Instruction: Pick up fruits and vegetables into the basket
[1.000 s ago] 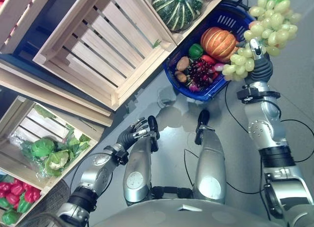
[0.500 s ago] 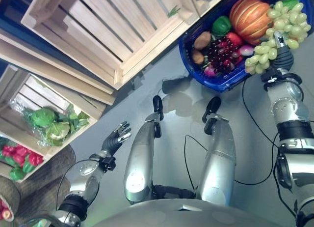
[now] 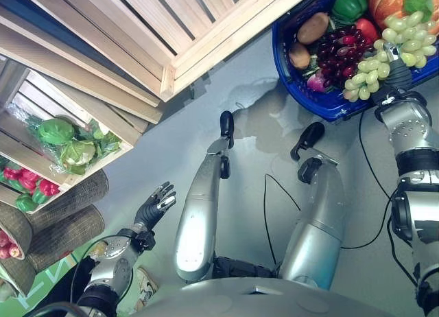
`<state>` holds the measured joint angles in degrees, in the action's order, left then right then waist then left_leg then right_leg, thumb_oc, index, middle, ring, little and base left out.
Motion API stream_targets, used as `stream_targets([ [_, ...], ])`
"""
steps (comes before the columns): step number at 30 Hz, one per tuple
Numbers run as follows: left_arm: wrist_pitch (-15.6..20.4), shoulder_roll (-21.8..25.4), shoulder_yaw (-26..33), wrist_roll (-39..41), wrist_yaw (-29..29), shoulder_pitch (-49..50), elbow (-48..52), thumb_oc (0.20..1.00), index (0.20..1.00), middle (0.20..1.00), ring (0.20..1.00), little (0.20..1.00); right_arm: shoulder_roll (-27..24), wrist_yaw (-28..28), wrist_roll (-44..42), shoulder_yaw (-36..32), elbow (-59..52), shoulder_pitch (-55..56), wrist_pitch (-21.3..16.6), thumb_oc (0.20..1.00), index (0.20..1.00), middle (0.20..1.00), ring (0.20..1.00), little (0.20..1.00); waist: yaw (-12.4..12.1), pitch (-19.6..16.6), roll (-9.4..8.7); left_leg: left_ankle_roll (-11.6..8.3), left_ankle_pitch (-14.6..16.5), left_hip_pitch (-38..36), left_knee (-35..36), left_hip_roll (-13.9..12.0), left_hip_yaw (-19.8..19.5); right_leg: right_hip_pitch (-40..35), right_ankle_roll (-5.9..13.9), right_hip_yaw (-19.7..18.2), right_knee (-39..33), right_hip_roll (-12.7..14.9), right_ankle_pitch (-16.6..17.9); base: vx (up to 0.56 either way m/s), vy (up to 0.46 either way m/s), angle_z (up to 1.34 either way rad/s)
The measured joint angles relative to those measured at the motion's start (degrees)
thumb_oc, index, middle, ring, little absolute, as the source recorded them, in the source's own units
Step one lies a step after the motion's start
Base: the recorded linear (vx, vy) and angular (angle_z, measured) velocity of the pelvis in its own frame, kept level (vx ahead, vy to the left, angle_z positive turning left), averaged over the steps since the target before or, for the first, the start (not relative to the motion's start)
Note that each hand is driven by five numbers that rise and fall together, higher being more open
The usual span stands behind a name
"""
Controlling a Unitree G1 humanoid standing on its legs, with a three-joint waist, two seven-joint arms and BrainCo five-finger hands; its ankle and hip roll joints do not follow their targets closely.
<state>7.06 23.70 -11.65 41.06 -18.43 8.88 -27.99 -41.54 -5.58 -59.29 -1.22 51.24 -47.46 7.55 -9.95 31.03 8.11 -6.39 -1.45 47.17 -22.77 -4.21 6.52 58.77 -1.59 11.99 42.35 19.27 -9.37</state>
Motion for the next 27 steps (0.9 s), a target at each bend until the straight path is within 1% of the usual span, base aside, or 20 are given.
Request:
stream_targets([
  [2,0.7,0.0,0.0,0.0,0.0,0.0,0.0,1.0,1.0,1.0,1.0,1.0,0.0,-0.1,-0.9,0.0,2.0,-1.1,0.6,0.2,0.2,0.2,0.2,0.2,0.0,0.0,0.02,0.06,0.0,0.7,0.0,0.2,-0.2,0.4,0.03,0.1,-0.1,0.2,0.0,-0.03,0.033,0.05],
  [8,0.7,0.0,-0.1,0.0,0.0,0.0,0.1,1.0,1.0,1.0,1.0,1.0,0.0,-1.7,-2.7,-0.1,5.7,-2.8,1.7,0.2,0.2,0.2,0.2,0.2,-0.7,0.0,0.02,-0.14,-0.2,1.1,0.2,0.3,-0.1,1.1,0.04,0.1,0.0,0.4,0.0,-0.02,0.019,0.0],
  [9,0.7,0.0,-0.1,0.0,0.0,0.0,0.1,1.0,1.0,1.0,1.0,1.0,0.0,-2.0,-2.8,-0.2,6.1,-2.9,1.7,0.58,0.58,0.58,0.58,0.58,-0.8,0.0,0.02,-0.14,-0.2,1.1,0.4,0.3,-0.1,1.1,0.04,0.1,-0.1,0.4,0.0,0.0,0.0,0.0],
  [10,0.8,0.0,-0.3,0.0,0.0,0.0,0.2,1.0,1.0,1.0,1.0,1.0,0.0,-2.1,-3.0,-0.3,6.6,-2.9,1.4,1.0,1.0,1.0,1.0,1.0,-0.8,0.0,0.02,-0.18,-0.4,1.0,0.7,0.4,-0.1,1.1,0.04,0.2,-0.2,0.4,0.0,0.0,0.0,0.0],
  [13,1.1,0.0,-0.6,0.1,-0.1,0.0,0.2,1.0,1.0,1.0,1.0,1.0,0.4,0.3,-3.2,-0.4,7.2,-2.7,-0.9,1.0,1.0,1.0,1.0,1.0,-0.8,0.0,0.02,-0.21,-0.9,0.8,1.6,0.6,-0.2,1.1,0.04,0.2,-0.3,0.4,0.0,-0.03,0.01,0.03],
  [15,2.0,0.0,-1.4,0.8,-0.4,0.0,0.2,1.0,1.0,1.0,1.0,1.0,1.6,3.4,-0.5,-0.4,6.8,-2.5,-5.1,1.0,1.0,1.0,1.0,1.0,-0.7,0.0,0.02,-0.22,-1.4,0.2,2.5,0.7,-0.2,0.9,0.04,0.2,-0.5,0.4,0.0,-0.02,0.007,0.01],
  [16,2.0,0.0,-1.5,1.2,-0.7,0.0,0.2,1.0,1.0,1.0,1.0,1.0,2.0,4.2,0.6,-0.4,6.8,-2.4,-6.2,1.0,1.0,1.0,1.0,1.0,-0.7,0.0,0.02,-0.27,-1.4,0.1,2.6,0.7,-0.2,0.8,0.03,0.2,-0.5,0.4,0.0,-0.03,0.037,0.0],
  [19,2.0,-0.1,-1.6,2.3,-1.6,0.0,0.2,1.0,1.0,1.0,1.0,1.0,4.0,8.2,8.2,-0.2,3.9,0.0,-10.9,1.0,1.0,1.0,1.0,1.0,-0.6,0.0,0.02,-0.4,-1.8,-1.4,3.5,0.6,-0.1,-0.5,0.01,0.3,-0.9,0.2,0.0,-0.02,0.022,-0.01],
  [21,2.0,-0.5,-1.5,2.4,-1.7,-0.2,0.0,1.0,1.0,1.0,1.0,1.0,5.6,11.8,14.7,0.3,1.6,3.3,-13.2,1.0,1.0,1.0,1.0,1.0,0.1,0.0,0.03,-0.42,-1.9,-3.8,4.5,0.5,-0.2,-3.0,0.11,0.8,-1.7,0.1,0.1,-0.02,0.05,0.0],
  [22,2.0,-0.6,-1.5,2.5,-1.7,-0.3,0.0,1.0,1.0,1.0,1.0,1.0,6.3,13.0,16.9,0.4,0.0,4.9,-14.0,1.0,1.0,1.0,1.0,1.0,0.3,0.0,0.03,-0.37,-2.0,-5.2,5.1,0.5,-0.2,-4.4,0.23,1.1,-2.4,0.0,0.2,0.0,0.04,-0.01],
  [24,2.0,-0.9,-1.5,2.7,-1.6,-0.7,-0.5,1.0,1.0,1.0,1.0,1.0,7.7,14.7,21.2,1.1,-2.1,9.4,-14.8,1.0,1.0,1.0,1.0,1.0,1.3,0.0,0.03,-0.28,-2.1,-8.4,6.4,0.3,-0.2,-7.8,0.66,1.3,-3.9,-0.6,0.4,-0.01,0.021,-0.06],
  [26,2.0,-1.6,-1.1,2.8,-1.3,-1.3,-1.8,1.0,1.0,1.0,1.0,1.0,8.8,15.4,24.1,1.4,-2.3,11.7,-15.2,1.0,1.0,1.0,1.0,1.0,2.2,0.0,0.03,-0.23,-2.1,-10.8,7.3,0.2,-0.1,-10.3,1.03,1.5,-5.0,-0.9,0.7,-0.01,-0.006,-0.06],
  [27,1.9,-2.4,-0.8,2.8,-0.8,-2.4,-3.7,1.0,1.0,1.0,1.0,1.0,9.5,16.4,26.4,2.4,-2.5,13.7,-15.3,1.0,1.0,1.0,1.0,1.0,3.0,0.0,0.03,-0.18,-2.1,-12.8,7.9,0.1,0.0,-12.5,1.26,1.6,-5.9,-1.1,0.8,0.0,-0.03,-0.06],
])
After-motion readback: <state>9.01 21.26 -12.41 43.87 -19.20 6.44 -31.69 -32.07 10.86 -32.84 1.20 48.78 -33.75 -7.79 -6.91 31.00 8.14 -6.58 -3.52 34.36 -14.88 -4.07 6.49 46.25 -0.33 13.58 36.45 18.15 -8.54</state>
